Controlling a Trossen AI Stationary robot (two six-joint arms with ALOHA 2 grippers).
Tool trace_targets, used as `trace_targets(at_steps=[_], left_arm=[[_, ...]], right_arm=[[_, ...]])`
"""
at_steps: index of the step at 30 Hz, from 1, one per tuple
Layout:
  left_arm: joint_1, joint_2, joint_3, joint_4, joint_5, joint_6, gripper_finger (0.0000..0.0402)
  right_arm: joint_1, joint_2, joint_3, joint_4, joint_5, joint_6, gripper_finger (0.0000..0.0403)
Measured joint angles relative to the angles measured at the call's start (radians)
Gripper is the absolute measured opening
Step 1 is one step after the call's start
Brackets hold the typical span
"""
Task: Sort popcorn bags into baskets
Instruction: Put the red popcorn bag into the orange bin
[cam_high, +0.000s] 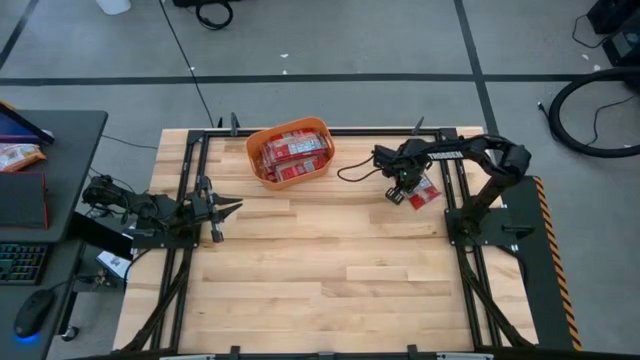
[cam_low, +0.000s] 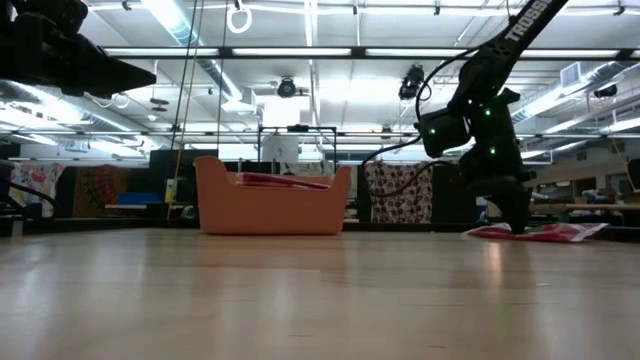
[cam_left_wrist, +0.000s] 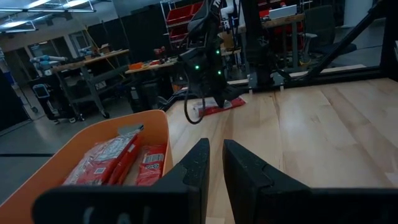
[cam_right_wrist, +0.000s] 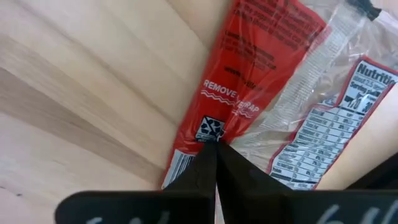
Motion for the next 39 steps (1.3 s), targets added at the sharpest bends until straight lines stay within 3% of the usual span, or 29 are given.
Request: trace_targets(at_steps=[19,32,39], left_arm=[[0.000,0.000,0.000,0.000,0.000,-0.002,0.0050],[0.000,0.000,0.000,0.000,0.000,-0.002,0.0050],[0.000,0.000,0.000,0.000,0.000,-0.002,0.0050]], right_arm=[[0.202,-0.040,0.234,-0.112,0.087,0.074,0.0006],[0.157,-0.041,0.061,-0.031,0.072,0.108,0.0147],[0.125,-0.046,-0.017,0.063,0.131,0.050,0.0172]])
